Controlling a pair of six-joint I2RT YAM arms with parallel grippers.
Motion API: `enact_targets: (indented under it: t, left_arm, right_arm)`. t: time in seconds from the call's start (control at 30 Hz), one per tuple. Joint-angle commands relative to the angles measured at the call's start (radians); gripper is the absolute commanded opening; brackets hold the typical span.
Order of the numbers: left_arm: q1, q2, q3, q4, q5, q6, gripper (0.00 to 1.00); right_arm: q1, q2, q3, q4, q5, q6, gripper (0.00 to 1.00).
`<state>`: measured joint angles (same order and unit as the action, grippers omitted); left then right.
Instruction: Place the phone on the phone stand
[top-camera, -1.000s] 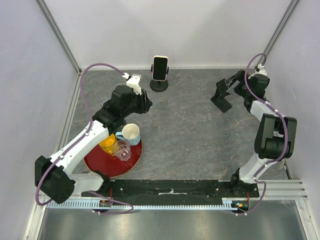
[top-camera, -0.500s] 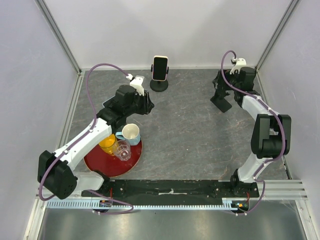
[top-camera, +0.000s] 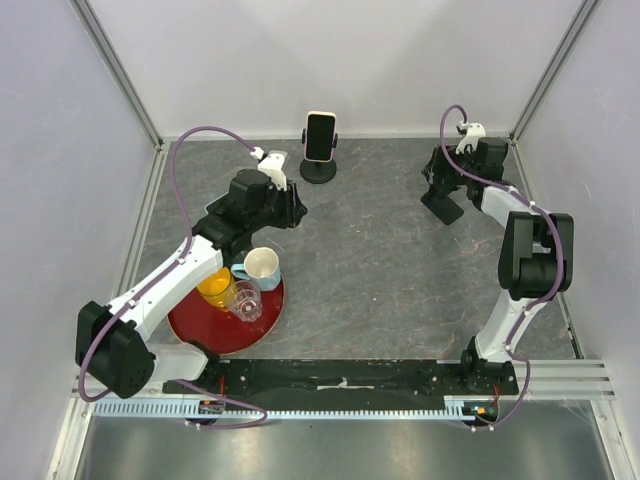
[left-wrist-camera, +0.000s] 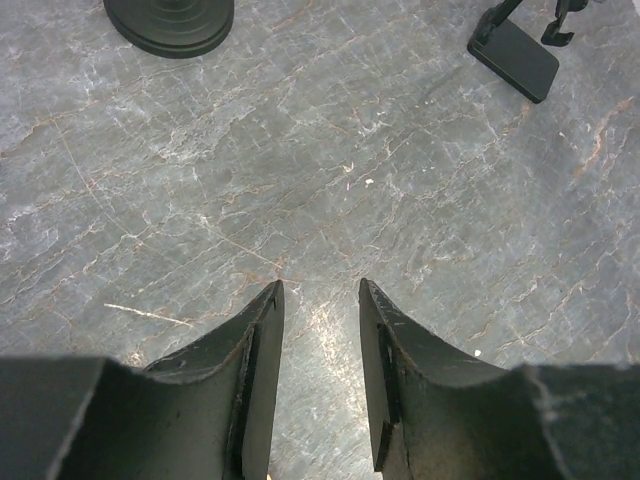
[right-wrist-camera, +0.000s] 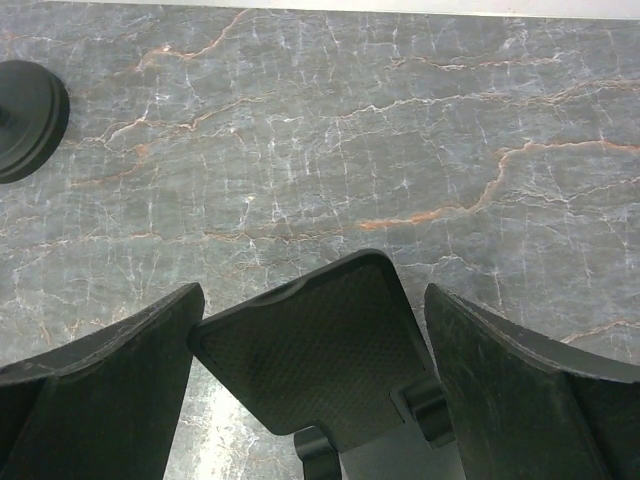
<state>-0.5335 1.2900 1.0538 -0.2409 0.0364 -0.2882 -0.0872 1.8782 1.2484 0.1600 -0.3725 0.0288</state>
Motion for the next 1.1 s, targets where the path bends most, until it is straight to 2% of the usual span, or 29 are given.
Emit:
enact_targets:
  t: [0.0,0.17,0.27,0.37,0.4,0.43,0.57,0.6,0.67,0.73,0.93,0.97,1.03,1.07]
  left_arm:
    - [0.003,-0.040,0.034,0.022,0.010,-0.023,0.43]
    - [0.004,-0.050,0.034,0.018,0.005,-0.020,0.43]
    - [0.004,-0.054,0.032,0.018,0.003,-0.020,0.43]
    - [0.003,-0.054,0.032,0.018,0.007,-0.022,0.43]
    - [0.003,-0.054,0.034,0.018,0.010,-0.023,0.43]
    - [0.003,-0.054,0.034,0.018,0.010,-0.023,0.43]
    - [0.004,-0.069,0.034,0.018,0.008,-0.023,0.43]
    - [0.004,-0.073,0.034,0.018,0.008,-0.023,0.43]
    - [0.004,-0.086,0.034,0.018,0.005,-0.023,0.43]
    - [0.004,-0.092,0.034,0.017,-0.001,-0.022,0.43]
    - [0.007,-0.106,0.035,0.023,0.022,-0.035,0.43]
    - [0.009,-0.103,0.035,0.022,0.026,-0.037,0.43]
    - [0.015,-0.106,0.035,0.023,0.033,-0.042,0.43]
    - [0.018,-0.106,0.035,0.022,0.031,-0.042,0.43]
  right_arm:
    - [0.001,-0.016,0.013,0.030,0.038,0.020,0.98]
    - [0.018,-0.024,0.006,0.020,0.046,0.016,0.96]
    - [0.024,-0.040,-0.001,0.013,0.058,-0.001,0.82]
    - [0.026,-0.053,-0.004,0.010,0.061,0.002,0.60]
    - [0.027,-0.054,-0.001,0.007,0.060,0.003,0.45]
    - [0.029,-0.054,0.000,0.007,0.066,0.016,0.38]
    - [0.073,-0.054,0.008,0.039,0.102,0.095,0.19]
    - [0.081,-0.053,0.009,0.058,0.122,0.106,0.08]
    - [0.163,-0.044,0.020,0.052,0.214,0.096,0.00]
    - [0.202,-0.040,0.036,0.041,0.333,0.108,0.00]
    - [0.314,-0.024,0.020,0.113,0.725,0.324,0.00]
    - [0.357,-0.016,0.037,0.118,0.832,0.356,0.00]
    - [0.406,0.018,0.068,0.115,0.949,0.376,0.00]
    - [0.455,0.033,0.103,0.122,1.066,0.381,0.00]
